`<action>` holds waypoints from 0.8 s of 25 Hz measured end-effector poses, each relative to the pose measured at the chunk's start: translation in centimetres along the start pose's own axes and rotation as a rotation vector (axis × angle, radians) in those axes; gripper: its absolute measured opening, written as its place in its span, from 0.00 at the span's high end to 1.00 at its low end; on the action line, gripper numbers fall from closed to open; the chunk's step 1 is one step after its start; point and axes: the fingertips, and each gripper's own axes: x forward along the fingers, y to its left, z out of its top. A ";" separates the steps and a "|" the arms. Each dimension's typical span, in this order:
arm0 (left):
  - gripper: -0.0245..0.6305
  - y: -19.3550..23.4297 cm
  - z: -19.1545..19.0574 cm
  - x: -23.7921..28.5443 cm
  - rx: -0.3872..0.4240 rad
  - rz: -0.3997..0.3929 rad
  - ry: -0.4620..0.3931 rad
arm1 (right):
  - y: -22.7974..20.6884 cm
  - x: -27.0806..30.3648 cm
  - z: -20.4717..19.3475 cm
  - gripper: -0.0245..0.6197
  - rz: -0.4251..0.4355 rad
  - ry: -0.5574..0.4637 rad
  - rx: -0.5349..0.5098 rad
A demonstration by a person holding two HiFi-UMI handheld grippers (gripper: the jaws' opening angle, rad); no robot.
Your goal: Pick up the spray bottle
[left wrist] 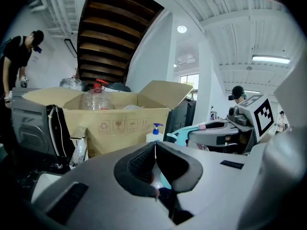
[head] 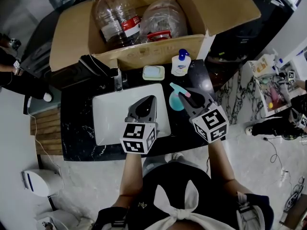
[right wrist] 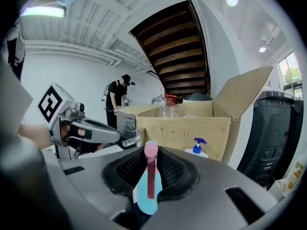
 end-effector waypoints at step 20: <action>0.92 -0.5 0.0 -0.1 0.003 -0.002 -0.003 | 0.5 -2.0 3.9 0.85 -0.005 -0.106 -0.023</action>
